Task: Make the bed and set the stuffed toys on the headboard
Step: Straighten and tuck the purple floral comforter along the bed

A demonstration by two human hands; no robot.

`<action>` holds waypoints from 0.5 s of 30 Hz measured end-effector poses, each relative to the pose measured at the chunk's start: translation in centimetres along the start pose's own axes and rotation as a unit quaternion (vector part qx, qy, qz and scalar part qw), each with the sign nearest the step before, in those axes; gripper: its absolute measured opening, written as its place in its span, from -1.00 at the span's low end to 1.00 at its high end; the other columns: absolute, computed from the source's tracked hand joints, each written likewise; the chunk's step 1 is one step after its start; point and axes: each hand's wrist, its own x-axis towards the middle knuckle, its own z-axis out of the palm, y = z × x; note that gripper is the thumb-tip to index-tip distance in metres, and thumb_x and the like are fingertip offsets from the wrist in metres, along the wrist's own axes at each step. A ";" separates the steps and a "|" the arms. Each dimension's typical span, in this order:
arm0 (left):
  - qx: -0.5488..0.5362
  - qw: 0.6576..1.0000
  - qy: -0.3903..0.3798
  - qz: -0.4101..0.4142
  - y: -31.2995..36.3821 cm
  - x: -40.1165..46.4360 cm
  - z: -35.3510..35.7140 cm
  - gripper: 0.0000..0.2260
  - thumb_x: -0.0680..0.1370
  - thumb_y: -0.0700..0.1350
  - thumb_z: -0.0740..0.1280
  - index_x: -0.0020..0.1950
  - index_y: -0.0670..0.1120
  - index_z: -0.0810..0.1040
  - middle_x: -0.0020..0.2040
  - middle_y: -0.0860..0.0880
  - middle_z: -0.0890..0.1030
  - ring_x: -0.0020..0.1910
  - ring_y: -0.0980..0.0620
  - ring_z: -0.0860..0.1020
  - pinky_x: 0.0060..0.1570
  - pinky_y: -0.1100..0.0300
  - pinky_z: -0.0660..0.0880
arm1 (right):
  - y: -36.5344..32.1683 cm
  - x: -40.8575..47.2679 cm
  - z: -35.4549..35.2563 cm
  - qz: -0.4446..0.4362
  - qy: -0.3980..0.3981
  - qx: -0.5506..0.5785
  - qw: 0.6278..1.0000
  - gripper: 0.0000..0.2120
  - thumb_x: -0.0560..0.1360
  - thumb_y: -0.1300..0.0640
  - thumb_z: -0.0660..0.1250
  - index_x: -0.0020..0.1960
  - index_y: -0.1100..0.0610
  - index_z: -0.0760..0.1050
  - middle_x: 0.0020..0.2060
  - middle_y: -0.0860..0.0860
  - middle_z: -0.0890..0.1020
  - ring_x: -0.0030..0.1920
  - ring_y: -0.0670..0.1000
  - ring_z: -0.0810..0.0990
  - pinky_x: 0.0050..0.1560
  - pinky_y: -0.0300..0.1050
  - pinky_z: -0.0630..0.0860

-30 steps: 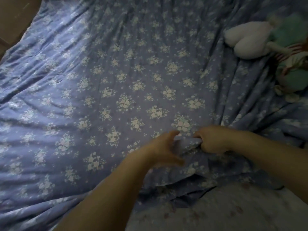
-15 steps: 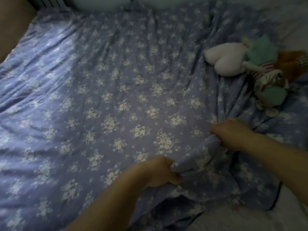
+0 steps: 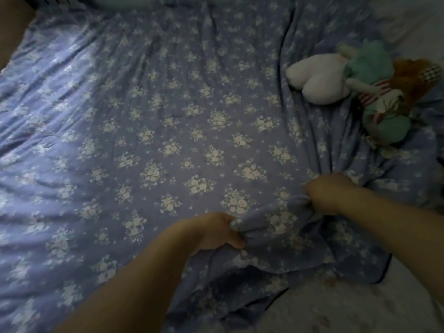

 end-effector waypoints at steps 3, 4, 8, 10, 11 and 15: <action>0.021 1.000 -0.006 0.001 -0.3 0.4 0.5 -0.70 0.48 -0.09 0.39 0.21 0.02 0.56 0.19 -0.05 0.59 0.19 -0.11 0.53 0.29 -0.01 0.41 | -0.6 0.1 -0.1 -0.003 -0.043 -0.024 0.999 -0.68 0.57 0.02 0.15 0.29 0.04 0.44 0.28 0.03 0.48 0.25 0.09 0.47 0.19 -0.01 0.42; 0.021 1.000 -0.008 -0.001 -0.6 0.6 0.5 -0.70 0.48 -0.09 0.40 0.21 0.02 0.56 0.19 -0.06 0.59 0.19 -0.11 0.53 0.28 -0.02 0.42 | -0.6 0.3 -0.5 -0.003 -0.050 -0.019 0.999 -0.67 0.57 0.01 0.16 0.30 0.04 0.43 0.28 0.02 0.47 0.26 0.09 0.47 0.20 0.00 0.42; -0.043 0.999 -0.009 0.002 -2.5 1.0 -1.1 -0.77 0.45 -0.12 0.44 0.09 0.01 0.60 0.10 -0.08 0.63 0.11 -0.13 0.57 0.21 -0.09 0.48 | 0.4 1.4 -2.0 -0.010 -0.055 0.029 0.998 -0.64 0.54 -0.06 0.25 0.28 0.05 0.46 0.25 0.03 0.50 0.21 0.10 0.50 0.13 -0.07 0.44; -0.056 0.996 0.062 0.011 -3.3 1.6 -2.5 -0.87 0.46 -0.15 0.42 -0.02 0.01 0.61 0.00 -0.04 0.64 0.05 -0.07 0.57 0.15 0.02 0.49 | 0.9 2.0 -2.4 0.017 0.018 0.095 0.995 -0.65 0.51 -0.06 0.28 0.26 0.03 0.45 0.24 0.06 0.50 0.21 0.13 0.49 0.14 -0.04 0.42; -0.061 0.989 0.133 0.012 -3.6 1.9 -3.2 -0.90 0.47 -0.17 0.41 -0.04 -0.02 0.59 -0.04 -0.04 0.61 0.02 -0.06 0.55 0.07 0.09 0.48 | 1.0 2.1 -2.5 0.044 0.108 0.129 0.985 -0.65 0.49 -0.04 0.29 0.24 0.02 0.44 0.22 0.07 0.50 0.21 0.15 0.47 0.16 0.00 0.39; -0.034 0.897 0.436 -0.067 -4.6 3.0 -3.7 -0.55 0.52 -0.08 0.35 0.39 -0.07 0.36 0.30 -0.17 0.45 0.24 -0.19 0.44 0.21 -0.03 0.41 | -0.8 1.0 -2.2 0.058 0.383 0.248 0.888 -0.69 0.51 0.09 0.29 0.24 0.11 0.43 0.16 0.11 0.49 0.17 0.17 0.44 0.13 0.04 0.37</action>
